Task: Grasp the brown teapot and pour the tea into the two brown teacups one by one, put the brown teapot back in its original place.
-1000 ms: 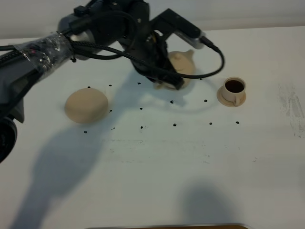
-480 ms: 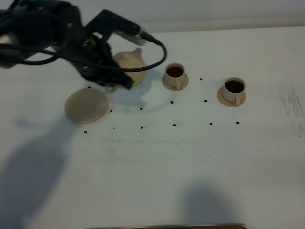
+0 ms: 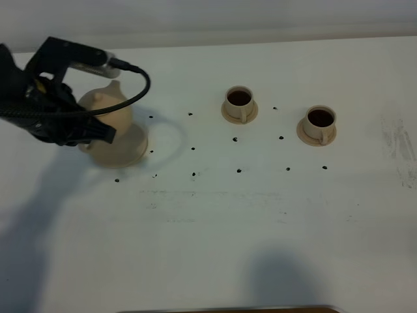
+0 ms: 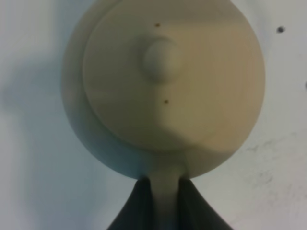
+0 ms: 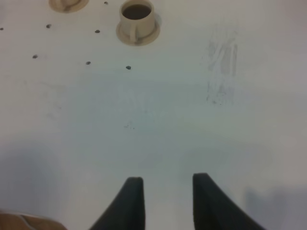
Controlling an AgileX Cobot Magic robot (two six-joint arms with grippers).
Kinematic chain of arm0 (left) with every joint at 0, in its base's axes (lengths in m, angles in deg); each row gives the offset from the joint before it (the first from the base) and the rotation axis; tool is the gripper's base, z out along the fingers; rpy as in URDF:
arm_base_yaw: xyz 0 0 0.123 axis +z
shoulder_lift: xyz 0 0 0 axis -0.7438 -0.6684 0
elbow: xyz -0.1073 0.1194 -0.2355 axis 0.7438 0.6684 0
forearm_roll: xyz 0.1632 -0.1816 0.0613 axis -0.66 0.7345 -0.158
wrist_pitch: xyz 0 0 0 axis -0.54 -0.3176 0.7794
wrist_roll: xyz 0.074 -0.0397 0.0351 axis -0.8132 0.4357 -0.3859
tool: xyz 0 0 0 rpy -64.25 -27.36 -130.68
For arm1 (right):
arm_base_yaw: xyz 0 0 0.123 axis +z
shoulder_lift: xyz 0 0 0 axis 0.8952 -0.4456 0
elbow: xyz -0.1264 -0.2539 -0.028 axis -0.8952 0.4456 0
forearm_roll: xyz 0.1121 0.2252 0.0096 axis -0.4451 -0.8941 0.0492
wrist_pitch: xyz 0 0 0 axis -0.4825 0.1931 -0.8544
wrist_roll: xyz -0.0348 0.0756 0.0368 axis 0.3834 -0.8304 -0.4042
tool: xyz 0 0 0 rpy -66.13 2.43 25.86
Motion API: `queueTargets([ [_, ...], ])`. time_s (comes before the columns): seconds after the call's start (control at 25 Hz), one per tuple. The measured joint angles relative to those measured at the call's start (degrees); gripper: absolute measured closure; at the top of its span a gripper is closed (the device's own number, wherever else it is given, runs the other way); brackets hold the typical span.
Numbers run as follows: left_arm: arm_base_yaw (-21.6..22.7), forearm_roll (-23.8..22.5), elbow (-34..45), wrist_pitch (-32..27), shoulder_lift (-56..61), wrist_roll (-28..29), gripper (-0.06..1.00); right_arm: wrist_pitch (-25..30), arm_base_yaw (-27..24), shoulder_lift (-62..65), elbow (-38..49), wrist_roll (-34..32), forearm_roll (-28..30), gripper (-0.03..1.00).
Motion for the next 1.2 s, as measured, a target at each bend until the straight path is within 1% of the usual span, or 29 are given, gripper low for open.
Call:
queueTargets([
  [0.2, 2.7, 2.1, 2.8, 0.6, 0.2, 0.1, 0.78, 0.0, 0.0, 0.0, 0.0, 0.0, 0.0, 0.73],
  [0.32, 4.3, 3.6, 3.9, 2.7, 0.2, 0.1, 0.78, 0.0, 0.0, 0.0, 0.0, 0.0, 0.0, 0.73],
  [0.44, 5.5, 4.0, 4.3, 4.6, -0.1, 0.3, 0.78, 0.0, 0.0, 0.0, 0.0, 0.0, 0.0, 0.73],
  [0.56, 6.2, 5.0, 4.3, 5.3, -1.6, 0.3, 0.78, 0.0, 0.0, 0.0, 0.0, 0.0, 0.0, 0.73],
  [0.68, 6.4, 5.5, 4.3, 5.7, -4.0, 0.3, 0.78, 0.0, 0.0, 0.0, 0.0, 0.0, 0.0, 0.73],
  [0.92, 5.8, 6.0, 4.4, 8.7, -9.0, 0.3, 0.78, 0.0, 0.0, 0.0, 0.0, 0.0, 0.0, 0.73],
  [1.08, 5.2, 6.4, 4.4, 11.3, -10.0, 0.3, 0.78, 0.0, 0.0, 0.0, 0.0, 0.0, 0.0, 0.73],
  [1.2, 5.2, 6.8, 4.4, 12.1, -10.1, 0.2, 0.78, 0.0, 0.0, 0.0, 0.0, 0.0, 0.0, 0.73],
])
